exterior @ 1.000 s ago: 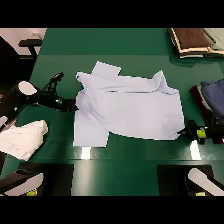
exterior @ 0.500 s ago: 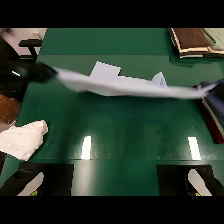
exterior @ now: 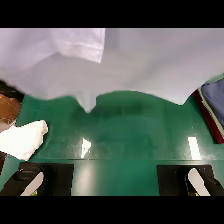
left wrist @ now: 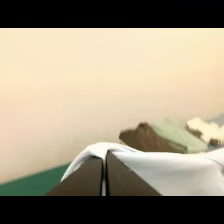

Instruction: Fold the shirts.

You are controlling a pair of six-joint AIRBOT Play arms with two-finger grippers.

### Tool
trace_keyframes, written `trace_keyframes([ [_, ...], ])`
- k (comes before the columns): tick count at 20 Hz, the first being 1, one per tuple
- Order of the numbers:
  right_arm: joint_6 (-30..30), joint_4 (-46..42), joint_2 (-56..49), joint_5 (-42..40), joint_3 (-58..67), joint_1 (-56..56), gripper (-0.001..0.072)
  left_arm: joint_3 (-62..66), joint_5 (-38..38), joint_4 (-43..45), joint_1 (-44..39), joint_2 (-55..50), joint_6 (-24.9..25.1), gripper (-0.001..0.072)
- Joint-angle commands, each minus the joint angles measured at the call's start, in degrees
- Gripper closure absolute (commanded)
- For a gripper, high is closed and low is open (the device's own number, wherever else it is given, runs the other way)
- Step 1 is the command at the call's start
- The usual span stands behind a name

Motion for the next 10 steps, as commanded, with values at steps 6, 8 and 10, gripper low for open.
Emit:
trace_keyframes([
  [6, 4.85, -0.46, -9.11, 11.23, 0.63, 0.46, 0.07, -7.89, -9.09, 10.05, 0.07, -6.86, -3.61, 0.0685],
  [8, 5.29, -3.28, -14.16, 13.14, -4.48, 6.54, 0.07, -15.67, -10.71, 9.03, 0.07, -12.76, -4.02, 0.0685],
  [10, 6.47, -11.76, -20.48, 14.64, -9.22, 13.35, 0.07, -22.58, -11.23, 8.17, -0.11, -19.32, -3.93, 0.0684],
])
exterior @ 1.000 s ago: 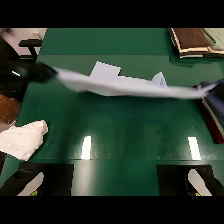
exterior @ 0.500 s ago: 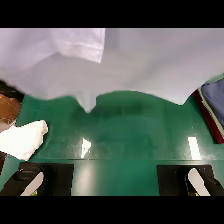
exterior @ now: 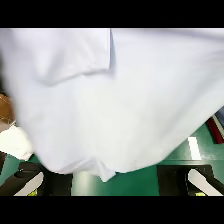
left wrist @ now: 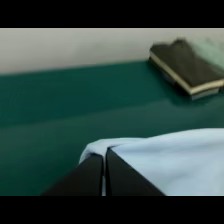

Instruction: Fold the shirts.

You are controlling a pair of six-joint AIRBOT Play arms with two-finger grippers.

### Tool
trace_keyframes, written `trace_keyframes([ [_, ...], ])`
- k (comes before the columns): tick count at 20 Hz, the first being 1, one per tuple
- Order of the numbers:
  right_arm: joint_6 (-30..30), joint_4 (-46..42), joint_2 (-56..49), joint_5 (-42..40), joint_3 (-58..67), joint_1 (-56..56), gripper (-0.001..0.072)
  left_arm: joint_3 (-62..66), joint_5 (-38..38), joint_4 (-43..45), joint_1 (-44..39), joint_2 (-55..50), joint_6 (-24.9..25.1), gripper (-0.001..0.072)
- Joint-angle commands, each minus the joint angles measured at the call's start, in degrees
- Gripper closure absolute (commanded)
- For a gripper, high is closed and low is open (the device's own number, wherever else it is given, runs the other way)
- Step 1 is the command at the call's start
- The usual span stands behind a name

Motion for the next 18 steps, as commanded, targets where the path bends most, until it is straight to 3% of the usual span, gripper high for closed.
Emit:
trace_keyframes([
  [1, 1.99, -10.21, -10.01, 4.46, -7.91, 9.27, 0.07, -11.26, -3.28, -0.59, -0.09, -10.71, -0.59, 0.0684],
  [6, 2.16, -10.93, -29.35, 1.84, -12.66, 13.57, 0.07, -14.93, -1.05, -0.76, -0.09, -28.24, 1.49, 0.0684],
  [12, 2.16, -6.32, -43.58, -4.83, 2.49, 13.64, 0.0699, -8.28, 10.75, -0.55, -0.07, -36.2, 3.52, 0.0684],
  [15, 0.28, -6.78, -42.69, -4.55, 5.55, 13.77, 0.0699, -5.38, 4.15, -0.09, 0.39, -35.93, 3.48, 0.0684],
  [18, 0.13, -6.95, -37.13, -5.49, -2.32, 13.77, 0.0699, -6.8, -6.47, 2.49, 0.66, -35.04, 3.34, 0.0686],
])
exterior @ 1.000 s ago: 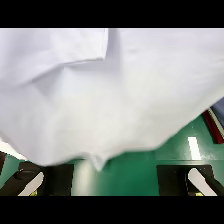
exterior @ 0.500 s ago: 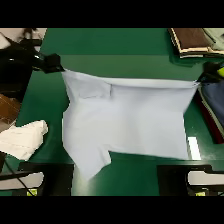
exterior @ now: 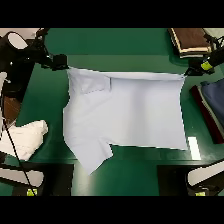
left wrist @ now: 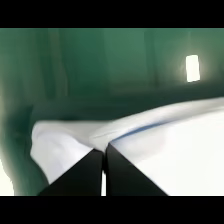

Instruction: Fold the shirts.

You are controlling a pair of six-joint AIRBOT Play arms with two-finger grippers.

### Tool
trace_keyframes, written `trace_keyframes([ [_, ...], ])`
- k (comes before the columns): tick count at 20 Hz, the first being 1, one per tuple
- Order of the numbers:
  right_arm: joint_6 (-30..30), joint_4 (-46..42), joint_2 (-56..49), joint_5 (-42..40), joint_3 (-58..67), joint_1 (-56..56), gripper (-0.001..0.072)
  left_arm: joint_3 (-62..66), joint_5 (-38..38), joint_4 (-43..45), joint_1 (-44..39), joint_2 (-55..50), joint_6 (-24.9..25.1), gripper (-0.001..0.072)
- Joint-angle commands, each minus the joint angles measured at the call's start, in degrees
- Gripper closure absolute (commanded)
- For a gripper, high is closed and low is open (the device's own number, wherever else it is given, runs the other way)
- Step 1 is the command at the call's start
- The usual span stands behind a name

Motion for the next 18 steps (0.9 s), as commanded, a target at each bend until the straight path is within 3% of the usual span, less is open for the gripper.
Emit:
trace_keyframes([
  [1, -1.2, 0.44, 4.68, -2.43, -7.3, 0.22, 0.0699, -2.23, -8.17, 1.77, 0.26, 0.76, 0.17, 0.0686],
  [9, -2.19, 0.96, 14.91, -13.88, -35.1, 1.68, 0.0696, -22.05, -4.33, 1.53, -3.1, 1.99, -0.46, 0.0681],
  [10, -2.21, 0.96, 15.45, -14.58, -36.2, 1.68, 0.0628, -22.84, -4.22, 1.42, -3.34, 2.01, -0.46, 0.0568],
  [11, -2.21, 0.94, 16.06, -14.8, -36.59, 1.51, 0.035, -22.8, -4.59, 1.51, -3.34, 2.05, -0.48, 0.0297],
  [12, -2.21, 1.03, 16.9, -14.58, -36.54, 0.9, 0.0252, -22.75, -5.62, 2.14, -3.34, 2.97, -0.66, 0.0228],
  [15, -2.29, 0.94, 22.73, -11.47, -37.13, -0.72, 0.0252, -24.17, -8.02, 8.11, -3.34, 10.03, -2.43, 0.0227],
  [18, -2.91, 0.94, 31.43, -10.08, -42.18, -2.21, 0.0252, -35.91, -7.82, 12.48, -3.34, 22.71, -5.86, 0.0227],
])
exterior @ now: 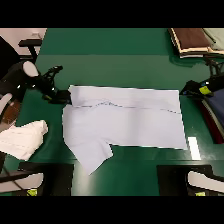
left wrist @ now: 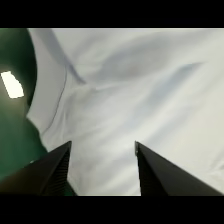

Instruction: Fold the shirts.

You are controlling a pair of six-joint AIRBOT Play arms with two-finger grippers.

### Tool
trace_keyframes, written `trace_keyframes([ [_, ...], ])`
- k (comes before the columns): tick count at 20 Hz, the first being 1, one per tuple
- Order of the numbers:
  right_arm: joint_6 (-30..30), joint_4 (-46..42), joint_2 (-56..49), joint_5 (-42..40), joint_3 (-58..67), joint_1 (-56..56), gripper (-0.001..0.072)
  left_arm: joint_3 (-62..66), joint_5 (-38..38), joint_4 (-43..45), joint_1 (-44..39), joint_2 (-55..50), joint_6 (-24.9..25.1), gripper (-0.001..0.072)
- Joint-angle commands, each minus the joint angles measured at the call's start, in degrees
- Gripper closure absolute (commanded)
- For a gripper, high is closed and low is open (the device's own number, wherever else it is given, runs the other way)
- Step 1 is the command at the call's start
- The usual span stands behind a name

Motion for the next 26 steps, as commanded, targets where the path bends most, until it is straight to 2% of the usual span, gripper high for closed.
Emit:
trace_keyframes([
  [1, -0.55, 0.04, 8.94, 0.85, -5.42, -1.6, 0.0253, -12.2, -0.72, 3.93, -0.13, 12.44, -3.67, 0.0227],
  [5, -0.57, 0.09, 14.71, -0.85, -9.86, -1.53, 0.0253, -30.27, -1.95, -2.51, -0.13, 26.45, -6.6, 0.0227],
  [7, -0.57, 0.07, 15.61, -1.92, -10.56, -0.87, 0.0254, -36.0, -2.16, -4.76, -0.13, 30.16, -7.65, 0.0227],
  [11, -0.57, 1.16, 15.63, -1.88, -10.38, -0.48, 0.0254, -42.69, -1.79, -9.29, -0.13, 30.62, -7.96, 0.0226],
  [15, -0.57, 1.62, 15.65, -2.27, -10.38, -0.48, 0.0262, -47.25, 5.81, -14.1, -0.15, 30.62, -7.82, 0.0227],
  [18, -0.57, 1.62, 15.65, -2.45, -10.38, -0.48, 0.0262, -49.13, 10.1, -20.79, -0.15, 30.62, -4.22, 0.0228],
  [20, -0.57, 1.57, 15.65, -1.84, -10.38, -0.48, 0.0262, -49.13, 10.62, -21.44, -0.13, 30.62, -3.45, 0.023],
  [21, -0.57, 1.51, 15.65, -0.85, -10.4, -0.83, 0.0262, -49.09, 9.94, -21.49, -0.13, 30.62, -3.43, 0.0387],
  [22, -0.68, 1.42, 15.65, 0.48, -10.4, -1.49, 0.0261, -48.96, 9.09, -21.51, -0.13, 30.62, -3.13, 0.0648],
  [23, -1.16, 1.38, 15.65, 2.05, -10.47, -2.58, 0.0262, -48.48, 8.22, -21.51, -0.13, 30.62, -2.54, 0.0685],
  [26, -1.53, -0.85, 17.46, 6.49, -15.52, -8.98, 0.0262, -44.46, 4.55, -20.04, -0.13, 30.69, -1.66, 0.0686],
])
